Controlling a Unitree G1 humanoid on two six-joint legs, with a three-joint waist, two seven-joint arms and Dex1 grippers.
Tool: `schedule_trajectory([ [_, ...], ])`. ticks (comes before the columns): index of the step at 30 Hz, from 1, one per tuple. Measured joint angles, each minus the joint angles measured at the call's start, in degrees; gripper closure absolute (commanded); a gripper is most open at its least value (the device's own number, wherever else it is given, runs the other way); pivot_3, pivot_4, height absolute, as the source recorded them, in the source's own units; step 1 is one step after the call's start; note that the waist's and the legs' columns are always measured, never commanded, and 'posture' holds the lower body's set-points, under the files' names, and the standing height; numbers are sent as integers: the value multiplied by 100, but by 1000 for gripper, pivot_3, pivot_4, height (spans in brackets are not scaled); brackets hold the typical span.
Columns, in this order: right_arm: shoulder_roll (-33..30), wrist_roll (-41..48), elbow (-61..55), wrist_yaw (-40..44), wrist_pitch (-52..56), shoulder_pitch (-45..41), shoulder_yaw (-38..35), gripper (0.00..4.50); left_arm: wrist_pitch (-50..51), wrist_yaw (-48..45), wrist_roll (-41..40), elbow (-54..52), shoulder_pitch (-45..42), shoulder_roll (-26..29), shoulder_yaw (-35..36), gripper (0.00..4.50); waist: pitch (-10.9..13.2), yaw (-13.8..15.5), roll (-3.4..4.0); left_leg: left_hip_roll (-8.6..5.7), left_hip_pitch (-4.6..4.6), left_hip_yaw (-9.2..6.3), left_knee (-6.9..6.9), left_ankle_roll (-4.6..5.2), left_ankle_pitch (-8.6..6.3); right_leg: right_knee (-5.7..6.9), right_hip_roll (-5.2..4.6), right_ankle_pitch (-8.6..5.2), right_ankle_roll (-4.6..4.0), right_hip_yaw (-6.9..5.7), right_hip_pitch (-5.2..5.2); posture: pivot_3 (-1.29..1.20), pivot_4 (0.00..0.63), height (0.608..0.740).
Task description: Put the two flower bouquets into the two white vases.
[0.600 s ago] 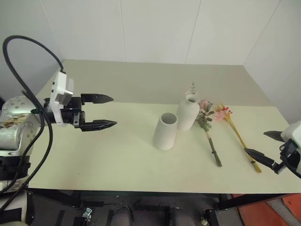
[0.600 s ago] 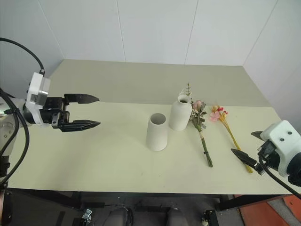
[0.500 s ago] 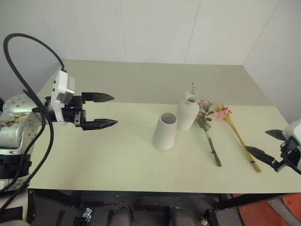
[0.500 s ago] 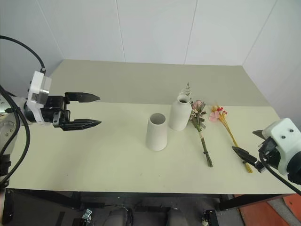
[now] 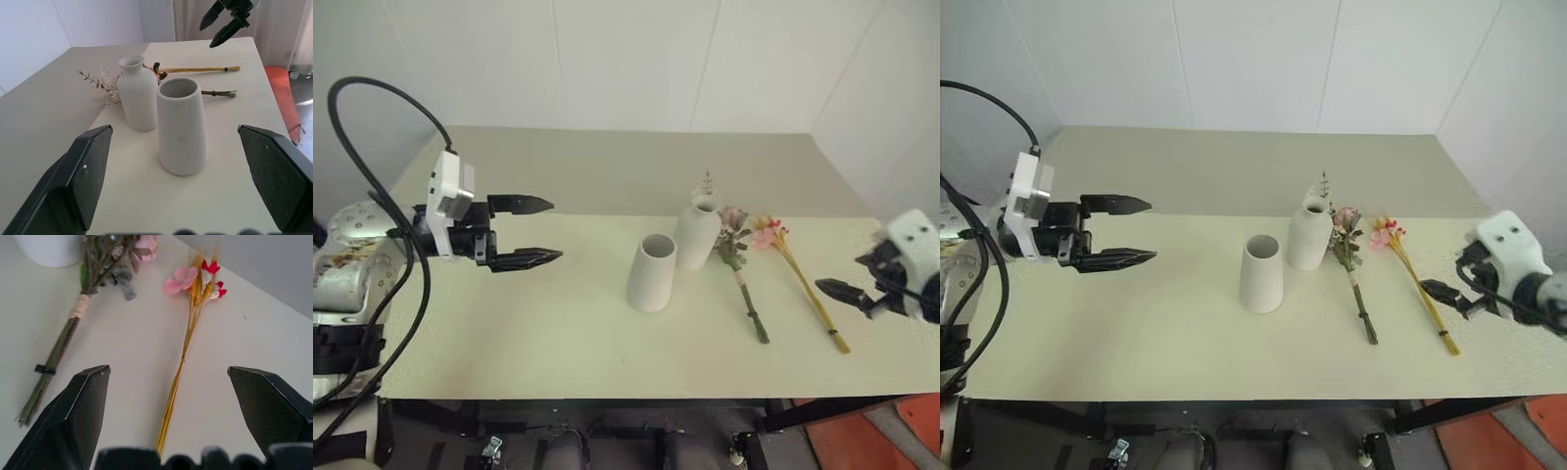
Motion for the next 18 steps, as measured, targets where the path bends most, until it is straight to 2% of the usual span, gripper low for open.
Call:
schedule_trajectory([
  [2,155,-274,758,2,-8,-724,697,0,-31,25,29,20,-29,-56,-60,27,1,-14,0,0,-8,0,-1,0,0,1,2,23,25,0,-9,0,150,740],
  [5,584,-747,1997,-9,-169,-1776,1559,0,-51,35,40,-4,-87,-136,-127,27,1,-38,1,-1,-14,1,-2,0,0,1,3,29,17,3,-17,0,150,740],
  [10,1196,-1417,3890,-100,-737,-2807,2292,0,-91,15,45,-43,-3,-101,-139,27,2,-27,2,-2,-20,1,-5,0,0,3,3,37,5,2,-22,0,150,740],
  [14,1418,-1784,5021,-69,-1105,-3256,2497,1275,-92,29,41,-126,220,-7,-95,0,2,-4,3,-4,-24,3,-3,0,0,0,0,39,2,2,-22,0,150,740],
  [18,1504,-1938,5575,-3,-1249,-3477,2534,2672,-94,42,34,-218,362,73,-13,0,2,-14,3,-3,-18,3,-3,0,0,6,1,38,3,2,-21,0,150,740],
])
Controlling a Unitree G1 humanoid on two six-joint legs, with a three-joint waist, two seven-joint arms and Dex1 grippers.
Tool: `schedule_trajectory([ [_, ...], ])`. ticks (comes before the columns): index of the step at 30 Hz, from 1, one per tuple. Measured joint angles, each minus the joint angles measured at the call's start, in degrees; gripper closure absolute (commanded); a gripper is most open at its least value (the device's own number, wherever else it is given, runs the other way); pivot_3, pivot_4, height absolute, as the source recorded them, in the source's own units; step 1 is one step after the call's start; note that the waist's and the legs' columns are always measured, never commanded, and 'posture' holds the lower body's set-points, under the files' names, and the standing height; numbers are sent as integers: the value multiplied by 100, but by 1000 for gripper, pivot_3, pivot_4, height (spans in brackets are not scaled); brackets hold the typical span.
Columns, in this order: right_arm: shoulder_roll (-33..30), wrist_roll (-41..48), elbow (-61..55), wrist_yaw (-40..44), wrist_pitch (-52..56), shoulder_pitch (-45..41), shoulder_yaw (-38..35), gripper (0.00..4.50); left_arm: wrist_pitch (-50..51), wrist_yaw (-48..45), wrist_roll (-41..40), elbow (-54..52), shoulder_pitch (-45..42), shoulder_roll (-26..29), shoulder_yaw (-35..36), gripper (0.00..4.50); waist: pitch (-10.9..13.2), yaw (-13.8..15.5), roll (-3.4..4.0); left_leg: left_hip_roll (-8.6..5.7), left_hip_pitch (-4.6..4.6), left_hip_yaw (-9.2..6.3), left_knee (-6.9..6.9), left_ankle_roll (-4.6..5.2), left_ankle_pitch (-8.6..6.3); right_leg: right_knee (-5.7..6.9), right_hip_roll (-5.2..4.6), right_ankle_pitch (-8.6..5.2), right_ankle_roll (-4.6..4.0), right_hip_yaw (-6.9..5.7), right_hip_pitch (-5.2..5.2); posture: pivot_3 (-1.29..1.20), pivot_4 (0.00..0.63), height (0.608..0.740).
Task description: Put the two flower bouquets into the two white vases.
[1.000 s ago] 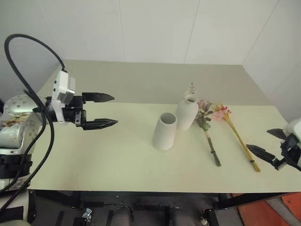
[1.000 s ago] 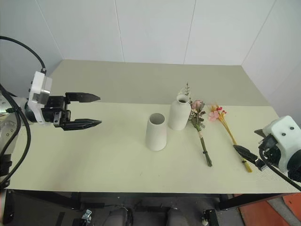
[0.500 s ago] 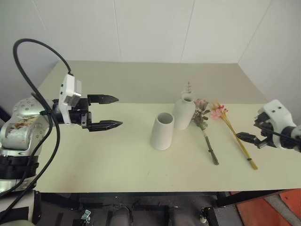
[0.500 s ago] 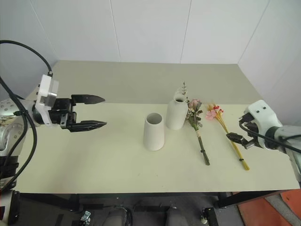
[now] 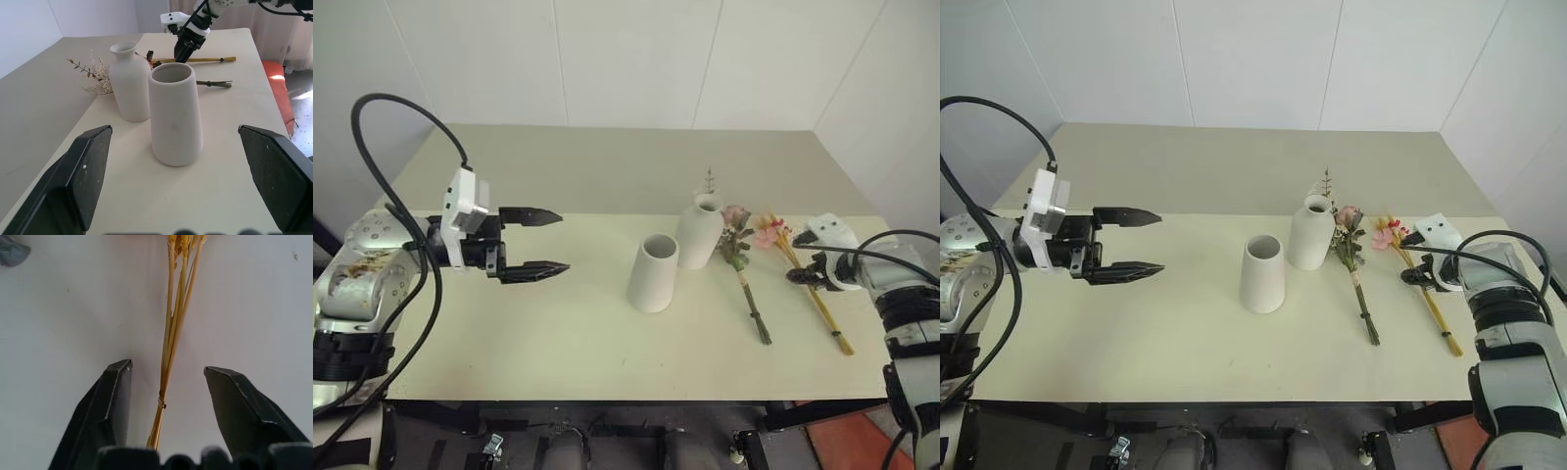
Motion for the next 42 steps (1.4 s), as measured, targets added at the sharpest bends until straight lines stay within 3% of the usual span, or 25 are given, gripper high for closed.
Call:
schedule_trajectory([
  [5,57,-152,453,137,-115,-186,0,4467,-10,14,-16,-18,89,18,21,0,0,-7,0,0,2,0,0,0,0,1,0,-1,2,0,1,0,150,740],
  [11,220,-312,763,-158,-376,-327,-125,4491,-51,2,-15,-18,89,18,20,0,0,-14,0,0,8,0,0,0,0,1,0,-1,2,0,8,0,150,740],
  [14,420,-323,797,-1360,-1022,-339,-592,4491,-85,-15,-8,-1,89,18,19,0,1,-28,2,0,3,3,-3,0,0,6,0,-1,1,5,-4,0,150,740],
  [17,647,-146,420,-2548,-2335,-356,-1392,4491,-174,-18,6,12,89,18,19,0,3,-53,5,0,-5,6,-8,0,0,9,2,0,1,12,-18,0,150,740],
  [20,957,253,-336,-3046,-3273,-419,-2083,4491,-187,-12,7,12,91,18,20,0,3,-78,6,1,-6,5,-11,0,0,12,4,1,0,13,-20,0,150,740],
  [25,1871,1738,-1856,-2739,-3469,-437,-3049,4491,-242,-8,7,14,124,17,22,0,3,-97,6,3,-1,4,-9,0,0,15,3,4,-3,11,-12,0,150,740],
  [28,2379,2395,-2465,-2602,-3466,-434,-3255,4491,-270,-5,6,15,150,17,27,0,3,-103,8,4,0,3,-9,0,0,16,3,4,-3,9,-10,0,150,740],
  [33,2927,2560,-2892,-2717,-3465,-403,-3155,4491,-271,19,6,11,266,18,35,0,5,-111,11,4,-1,5,-9,0,0,17,2,5,-5,9,-13,0,150,740],
  [42,3210,2613,-3380,-2851,-3154,-302,-2842,4491,-231,135,-35,-110,507,39,229,0,6,-116,13,5,-4,5,-10,0,0,21,3,5,-7,9,-19,0,150,740],
])
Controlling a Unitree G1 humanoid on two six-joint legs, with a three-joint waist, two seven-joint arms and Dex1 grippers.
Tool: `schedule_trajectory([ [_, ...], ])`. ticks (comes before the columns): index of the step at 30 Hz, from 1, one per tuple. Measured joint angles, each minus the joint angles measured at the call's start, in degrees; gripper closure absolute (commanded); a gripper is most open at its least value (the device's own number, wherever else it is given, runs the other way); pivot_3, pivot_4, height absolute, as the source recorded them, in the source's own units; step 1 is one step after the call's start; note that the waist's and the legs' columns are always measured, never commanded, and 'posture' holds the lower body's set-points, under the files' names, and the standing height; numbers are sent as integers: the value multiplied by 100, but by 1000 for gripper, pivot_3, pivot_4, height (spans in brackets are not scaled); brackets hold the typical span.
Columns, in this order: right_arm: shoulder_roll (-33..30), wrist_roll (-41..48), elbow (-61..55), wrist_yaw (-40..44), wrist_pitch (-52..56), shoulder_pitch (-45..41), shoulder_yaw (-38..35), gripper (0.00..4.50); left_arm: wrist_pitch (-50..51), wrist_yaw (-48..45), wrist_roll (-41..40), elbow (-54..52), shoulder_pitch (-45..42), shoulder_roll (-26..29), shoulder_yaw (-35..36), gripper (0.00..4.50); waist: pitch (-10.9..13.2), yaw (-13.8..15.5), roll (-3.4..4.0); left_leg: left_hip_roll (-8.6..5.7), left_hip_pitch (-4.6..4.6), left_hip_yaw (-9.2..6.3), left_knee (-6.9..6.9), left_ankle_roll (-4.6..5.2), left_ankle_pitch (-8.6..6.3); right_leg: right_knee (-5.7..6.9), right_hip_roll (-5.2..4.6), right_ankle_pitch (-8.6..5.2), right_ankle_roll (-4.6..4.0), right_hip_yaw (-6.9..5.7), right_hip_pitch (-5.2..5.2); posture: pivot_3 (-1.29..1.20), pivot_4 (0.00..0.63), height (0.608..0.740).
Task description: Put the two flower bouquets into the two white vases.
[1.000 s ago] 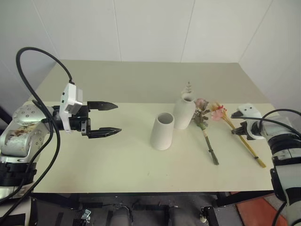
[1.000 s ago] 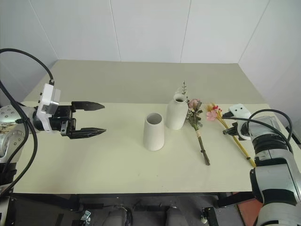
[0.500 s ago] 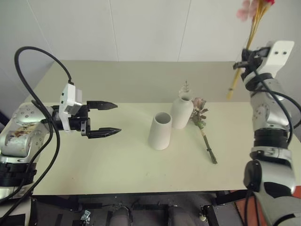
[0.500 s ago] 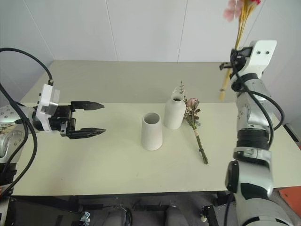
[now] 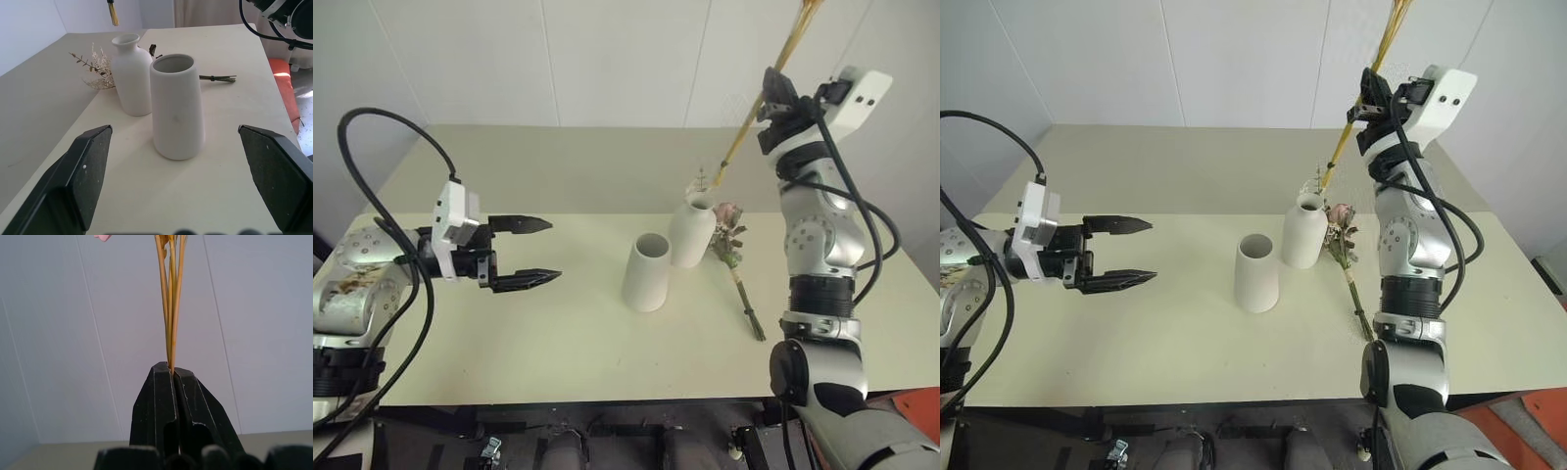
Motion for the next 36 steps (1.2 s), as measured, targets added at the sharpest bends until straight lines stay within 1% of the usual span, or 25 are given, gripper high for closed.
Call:
schedule_trajectory([
  [10,256,128,-686,-128,487,527,79,4491,68,114,-11,-146,148,31,35,0,0,-13,0,1,1,1,-1,0,0,3,1,0,-1,1,-1,0,150,740],
  [18,367,7,-724,-82,514,820,352,4491,68,146,-11,-145,151,31,35,0,0,-21,0,0,-2,1,-1,0,0,-1,0,0,-1,0,-3,0,150,740],
  [21,410,-82,-698,18,418,984,456,3753,68,158,-11,-145,151,30,35,0,0,-21,0,0,-1,1,-1,0,0,0,0,0,-1,0,-4,0,150,740],
  [26,381,-220,-754,153,306,1116,506,2076,68,185,-12,-148,151,30,34,0,0,-20,1,1,-2,1,-1,0,0,-1,1,0,-1,0,-4,0,150,740],
  [31,-52,-415,-1650,421,523,2138,889,308,72,205,-11,-154,171,34,39,0,0,21,0,-1,-8,2,-2,0,0,-5,-2,-1,-1,0,-7,0,150,740],
  [34,-569,-455,-2360,476,1131,2846,927,308,78,211,-13,-167,183,42,54,0,0,58,0,-1,-7,3,-1,0,0,-5,-2,-1,0,0,-7,0,150,740],
  [36,-936,-437,-2718,427,1762,3196,833,308,82,199,-16,-176,189,57,65,0,0,95,0,0,-3,4,0,0,0,-5,-2,-2,-1,0,-6,0,150,740],
])
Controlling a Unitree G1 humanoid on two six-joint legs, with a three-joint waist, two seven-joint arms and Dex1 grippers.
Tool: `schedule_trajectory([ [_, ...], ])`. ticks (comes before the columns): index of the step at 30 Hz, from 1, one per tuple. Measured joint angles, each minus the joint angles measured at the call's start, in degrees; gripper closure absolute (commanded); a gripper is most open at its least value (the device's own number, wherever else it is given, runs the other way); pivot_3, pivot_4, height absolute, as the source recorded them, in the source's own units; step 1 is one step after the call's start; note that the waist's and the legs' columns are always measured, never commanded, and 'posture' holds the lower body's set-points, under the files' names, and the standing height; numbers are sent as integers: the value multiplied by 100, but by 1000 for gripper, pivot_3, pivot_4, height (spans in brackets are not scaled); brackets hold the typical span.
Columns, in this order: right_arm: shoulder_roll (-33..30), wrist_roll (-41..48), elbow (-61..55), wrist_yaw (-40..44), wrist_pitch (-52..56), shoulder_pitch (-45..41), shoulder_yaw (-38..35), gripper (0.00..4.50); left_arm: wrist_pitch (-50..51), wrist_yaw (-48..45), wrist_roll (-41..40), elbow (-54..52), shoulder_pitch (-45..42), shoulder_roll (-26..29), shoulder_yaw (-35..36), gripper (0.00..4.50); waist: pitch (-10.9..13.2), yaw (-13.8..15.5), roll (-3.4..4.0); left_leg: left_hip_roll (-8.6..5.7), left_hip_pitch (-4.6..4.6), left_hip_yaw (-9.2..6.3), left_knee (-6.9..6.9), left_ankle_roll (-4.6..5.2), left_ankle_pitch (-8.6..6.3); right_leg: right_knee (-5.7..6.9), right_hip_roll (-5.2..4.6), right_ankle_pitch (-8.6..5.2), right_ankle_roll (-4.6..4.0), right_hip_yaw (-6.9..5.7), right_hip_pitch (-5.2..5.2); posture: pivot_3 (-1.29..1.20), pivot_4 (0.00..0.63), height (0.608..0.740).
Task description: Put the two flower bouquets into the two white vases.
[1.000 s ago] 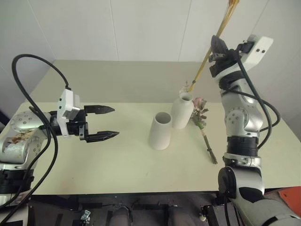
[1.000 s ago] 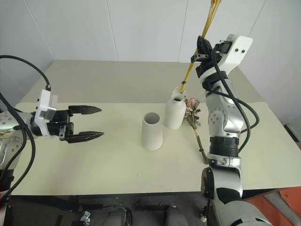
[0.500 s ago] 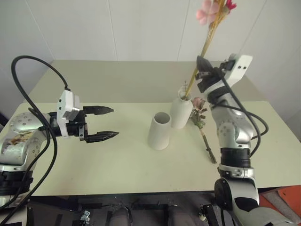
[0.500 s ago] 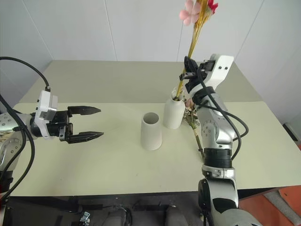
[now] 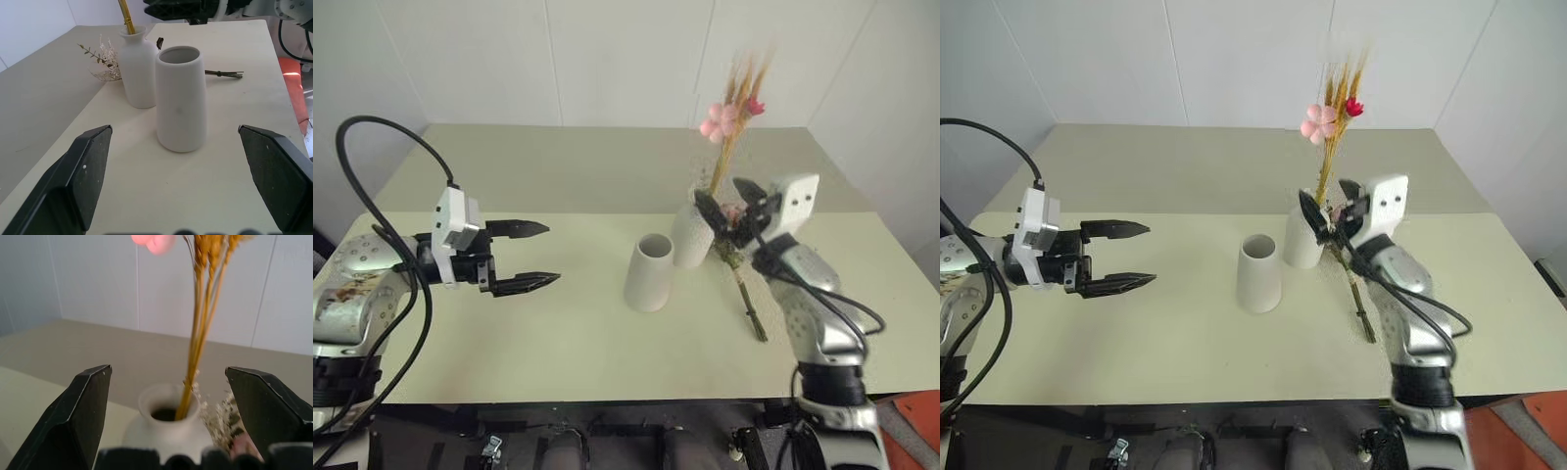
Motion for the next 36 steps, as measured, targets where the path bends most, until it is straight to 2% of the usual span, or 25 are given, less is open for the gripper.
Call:
schedule_trajectory([
  [4,-1357,264,-408,399,1539,344,-162,308,1,-64,-1,0,0,39,-3,0,0,15,0,0,3,6,-1,0,0,-4,-1,-3,2,4,0,0,150,740],
  [5,-1784,331,-435,617,1948,347,-137,308,0,-74,0,7,-4,39,-6,0,0,15,0,2,5,7,-1,0,0,-4,1,-9,8,5,0,0,150,740],
  [7,-2257,265,-453,768,2485,231,135,308,-7,-82,7,51,-33,21,-44,0,-1,3,-1,4,11,6,-2,1,0,-3,4,-16,13,6,2,0,150,740],
  [10,-2390,204,-332,878,3130,-203,749,308,-30,-80,30,84,-152,-79,-162,0,-1,-20,-2,4,12,3,-2,1,0,-2,8,-18,17,9,0,0,150,740],
  [16,-1990,205,473,1045,3876,-1345,1253,308,-34,-86,34,106,-166,-99,-204,0,-1,15,-2,2,-9,4,-1,1,0,-4,8,-11,10,12,-16,0,150,740],
  [19,-1792,113,1100,1087,3923,-1596,1497,870,-34,-49,44,72,-92,-95,-191,0,-1,45,-3,0,-25,4,1,1,0,-6,5,0,-7,11,-25,0,150,740],
  [29,-1667,-385,2148,1187,3811,-1675,1695,4234,1,84,15,-165,227,-4,-46,0,-7,43,-11,-2,-27,5,7,1,0,-3,4,3,1,11,-28,0,150,740],
  [36,-1654,-520,2100,1189,3802,-1663,1660,4283,4,119,12,-164,222,-5,-50,0,-7,30,-11,-2,-28,5,6,1,0,-3,5,4,1,11,-29,0,150,740],
])
